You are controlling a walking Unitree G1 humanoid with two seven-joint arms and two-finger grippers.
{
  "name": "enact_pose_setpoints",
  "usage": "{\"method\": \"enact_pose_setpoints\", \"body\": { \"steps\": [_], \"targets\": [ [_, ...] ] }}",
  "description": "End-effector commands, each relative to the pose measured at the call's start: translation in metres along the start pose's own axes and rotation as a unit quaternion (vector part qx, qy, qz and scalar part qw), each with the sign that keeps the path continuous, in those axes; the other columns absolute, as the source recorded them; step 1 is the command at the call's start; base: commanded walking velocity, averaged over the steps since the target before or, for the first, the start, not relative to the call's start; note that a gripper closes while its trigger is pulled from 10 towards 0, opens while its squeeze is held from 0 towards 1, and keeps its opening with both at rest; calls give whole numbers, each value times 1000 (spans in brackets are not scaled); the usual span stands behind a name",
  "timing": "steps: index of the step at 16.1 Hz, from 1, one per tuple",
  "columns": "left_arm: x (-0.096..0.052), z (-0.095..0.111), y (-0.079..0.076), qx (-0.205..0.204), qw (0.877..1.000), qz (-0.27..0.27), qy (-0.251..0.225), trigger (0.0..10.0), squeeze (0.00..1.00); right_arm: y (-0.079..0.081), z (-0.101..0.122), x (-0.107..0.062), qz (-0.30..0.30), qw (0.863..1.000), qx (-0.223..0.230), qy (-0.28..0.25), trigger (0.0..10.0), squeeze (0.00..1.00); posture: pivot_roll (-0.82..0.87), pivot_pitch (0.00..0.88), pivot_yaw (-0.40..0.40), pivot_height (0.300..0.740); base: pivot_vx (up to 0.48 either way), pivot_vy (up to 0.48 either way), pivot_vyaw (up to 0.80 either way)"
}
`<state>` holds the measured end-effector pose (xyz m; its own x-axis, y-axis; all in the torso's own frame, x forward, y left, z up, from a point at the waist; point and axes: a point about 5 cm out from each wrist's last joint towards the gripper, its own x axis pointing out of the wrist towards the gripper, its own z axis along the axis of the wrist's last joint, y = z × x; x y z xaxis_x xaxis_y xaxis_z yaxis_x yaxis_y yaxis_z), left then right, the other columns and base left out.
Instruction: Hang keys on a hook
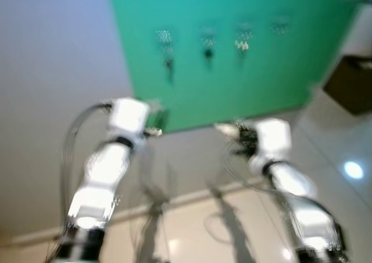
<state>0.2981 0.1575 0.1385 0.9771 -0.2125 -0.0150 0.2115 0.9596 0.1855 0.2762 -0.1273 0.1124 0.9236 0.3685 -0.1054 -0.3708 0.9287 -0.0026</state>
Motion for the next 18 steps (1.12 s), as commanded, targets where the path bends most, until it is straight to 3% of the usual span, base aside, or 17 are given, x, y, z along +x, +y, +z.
{"method": "enact_pose_setpoints", "body": {
  "steps": [1,3,9,14,18],
  "targets": [
    [1,4,-9,-1,1000,-13,-11,10000,0,-8,-1,-5,-4,1000,-9,4,10000,0,-56,0,32,718,0,0,800],
    [-1,3,-13,9,1000,-16,-12,10000,0,-8,1,-4,6,1000,-14,2,10000,0,-52,0,23,718,0,0,800],
    [-3,3,-12,27,999,-12,-12,10000,0,-11,7,-3,19,999,-22,-18,10000,0,-44,0,5,718,0,-480,800],
    [0,4,-12,30,999,-15,-13,10000,0,-18,10,-4,-11,999,14,-30,10000,0,-56,0,19,718,0,-480,0],
    [2,4,-13,33,999,-20,-14,10000,0,-24,27,-3,-20,997,42,-66,10000,0,-57,0,19,718,0,-480,0]
  ]
}}
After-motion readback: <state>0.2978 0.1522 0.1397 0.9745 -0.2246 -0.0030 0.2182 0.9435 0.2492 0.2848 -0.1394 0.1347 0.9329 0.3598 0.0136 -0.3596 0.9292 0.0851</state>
